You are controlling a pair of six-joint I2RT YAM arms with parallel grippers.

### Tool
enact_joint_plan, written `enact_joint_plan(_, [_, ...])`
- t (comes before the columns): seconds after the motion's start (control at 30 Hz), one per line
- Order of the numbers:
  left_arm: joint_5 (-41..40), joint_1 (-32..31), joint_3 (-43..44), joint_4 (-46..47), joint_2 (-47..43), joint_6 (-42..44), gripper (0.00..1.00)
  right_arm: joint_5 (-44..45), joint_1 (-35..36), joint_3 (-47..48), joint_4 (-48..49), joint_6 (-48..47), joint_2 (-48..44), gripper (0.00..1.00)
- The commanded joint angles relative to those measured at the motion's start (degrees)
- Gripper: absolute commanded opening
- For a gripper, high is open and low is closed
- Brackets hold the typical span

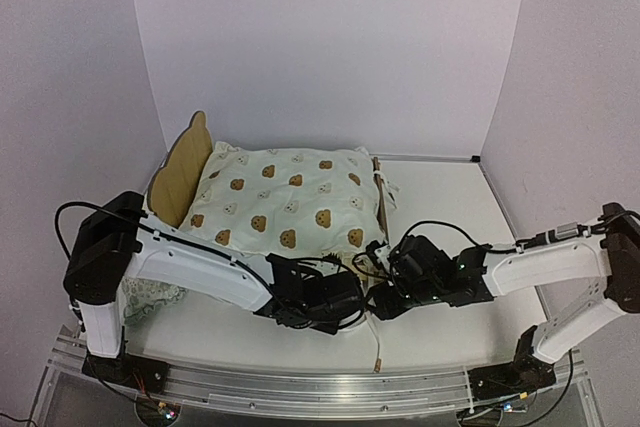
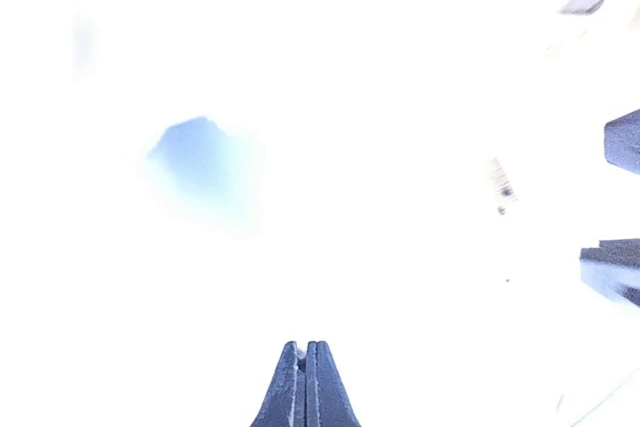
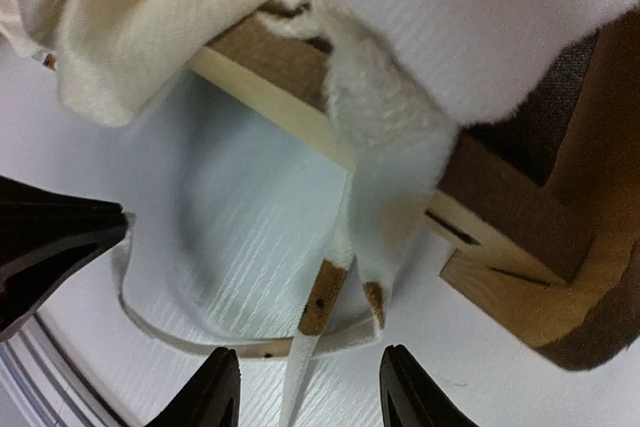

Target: Set up the pet bed

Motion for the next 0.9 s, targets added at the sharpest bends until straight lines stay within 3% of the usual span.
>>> enact_joint_plan(0.0, [-0.04,-0.2,-0.38,-0.05,-3.41,0.71,0.0,8.65,1.67,1.49,5.52,0.15,2.81,0.5])
enact_joint_plan(0.23, [0.41,-0.19,-1.3,0.76,-4.06,1.15,0.0,19.55,3.91,0.79,11.16,-0.24,6.93,0.46])
enact_joint_plan(0.47, [0.5,-0.23,-1.77,1.33,-4.65,1.47,0.0,24.19,4.86,0.87,12.95,-0.02,10.57,0.34])
enact_joint_plan(0.77, [0.41,-0.26,-1.83,2.3,-5.15,2.0,0.0,24.86,5.03,-0.8,14.92,0.22,10.42,0.04])
enact_joint_plan(0.87, [0.5,-0.29,-0.85,2.95,-5.34,3.51,0.0,23.68,5.06,-1.93,14.91,0.1,8.24,0.0])
